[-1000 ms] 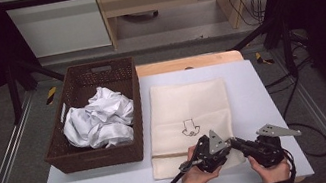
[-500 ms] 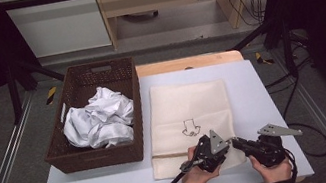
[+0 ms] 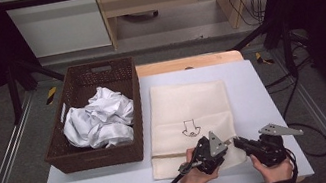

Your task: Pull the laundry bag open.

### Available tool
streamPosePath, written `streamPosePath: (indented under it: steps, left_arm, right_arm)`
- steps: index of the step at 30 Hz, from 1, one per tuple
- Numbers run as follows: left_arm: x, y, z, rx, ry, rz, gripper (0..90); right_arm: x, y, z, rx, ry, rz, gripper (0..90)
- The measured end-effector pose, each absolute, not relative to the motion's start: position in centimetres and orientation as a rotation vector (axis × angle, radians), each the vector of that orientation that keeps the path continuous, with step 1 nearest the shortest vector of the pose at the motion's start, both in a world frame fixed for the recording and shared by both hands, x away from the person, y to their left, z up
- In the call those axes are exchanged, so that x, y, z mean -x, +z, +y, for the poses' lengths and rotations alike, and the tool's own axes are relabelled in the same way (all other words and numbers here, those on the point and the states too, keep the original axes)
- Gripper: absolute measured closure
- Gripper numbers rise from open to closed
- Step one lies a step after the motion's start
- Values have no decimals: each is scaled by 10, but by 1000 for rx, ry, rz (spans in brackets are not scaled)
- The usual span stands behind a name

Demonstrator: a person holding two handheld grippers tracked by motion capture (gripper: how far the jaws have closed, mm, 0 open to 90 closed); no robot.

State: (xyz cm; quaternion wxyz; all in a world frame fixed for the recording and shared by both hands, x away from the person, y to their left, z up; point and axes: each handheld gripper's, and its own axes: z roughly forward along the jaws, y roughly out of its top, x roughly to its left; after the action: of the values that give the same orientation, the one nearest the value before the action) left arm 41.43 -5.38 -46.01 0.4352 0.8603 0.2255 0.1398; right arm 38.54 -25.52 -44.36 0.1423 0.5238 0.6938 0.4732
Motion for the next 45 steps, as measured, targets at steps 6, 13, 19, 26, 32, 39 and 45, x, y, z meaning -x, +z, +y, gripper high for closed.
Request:
streamPosePath:
  steps: [6,13,19,26,32,39,45]
  left_arm:
    - [-414,-462,-52,-2137,335,564,822]
    - [-415,-464,-46,-2148,337,575,824]
    - [-413,-465,-42,-2155,336,564,824]
    - [-410,-466,-36,-2165,350,560,826]
    - [-410,-467,-34,-2175,360,571,828]
    - [-411,-469,-28,-2180,351,573,830]
    - [-411,-470,-20,-2181,357,587,832]
  right_arm:
    - [-387,-445,-257,-1511,1368,2011,841]
    - [-385,-444,-260,-1522,1364,1981,843]
    - [-386,-444,-262,-1533,1362,1981,843]
    - [-386,-445,-263,-1538,1369,1979,843]
    - [-386,-446,-261,-1525,1347,1981,844]
    - [-386,-447,-265,-1548,1342,1961,844]
    - [-386,-447,-268,-1552,1337,1944,844]
